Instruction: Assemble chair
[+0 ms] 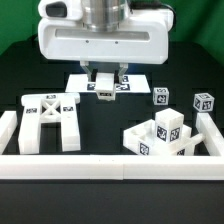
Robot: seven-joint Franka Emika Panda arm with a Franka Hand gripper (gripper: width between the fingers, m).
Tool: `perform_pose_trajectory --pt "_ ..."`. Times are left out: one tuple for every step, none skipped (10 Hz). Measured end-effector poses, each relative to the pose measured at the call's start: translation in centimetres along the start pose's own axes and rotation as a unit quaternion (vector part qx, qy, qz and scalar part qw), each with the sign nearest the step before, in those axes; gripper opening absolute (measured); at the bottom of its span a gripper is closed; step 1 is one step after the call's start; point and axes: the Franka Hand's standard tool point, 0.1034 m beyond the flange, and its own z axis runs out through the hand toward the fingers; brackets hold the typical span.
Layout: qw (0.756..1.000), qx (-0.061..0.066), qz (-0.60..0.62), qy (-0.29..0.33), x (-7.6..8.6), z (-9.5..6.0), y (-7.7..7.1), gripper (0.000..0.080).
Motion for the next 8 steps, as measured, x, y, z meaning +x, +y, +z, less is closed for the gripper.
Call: perform_pose_trajectory --pt "0.999 -0.003 -0.001 0.044 0.8 0.0 0.1 0.0291" --pt "0.998 -0.004 -0.002 0.067 0.8 0.1 0.0 0.0291" --pt "0.993 -0.006 -0.009 0.116 2.0 -0.6 -0.8 0.0291" --pt "0.994 -0.006 -0.012 0.107 2.2 -1.0 -1.6 0.0291" --pt "0.993 -0.014 -0.027 0.111 3.4 -2.4 -2.5 0.0291" --pt "0.993 -0.013 -0.032 0.113 4.4 -3.3 -2.8 0.0291" --pt "0.993 -0.013 -0.030 0.113 4.3 -2.9 -2.6 0.0291" --pt "0.993 -0.013 -0.030 0.114 4.3 -2.9 -2.7 0.0291"
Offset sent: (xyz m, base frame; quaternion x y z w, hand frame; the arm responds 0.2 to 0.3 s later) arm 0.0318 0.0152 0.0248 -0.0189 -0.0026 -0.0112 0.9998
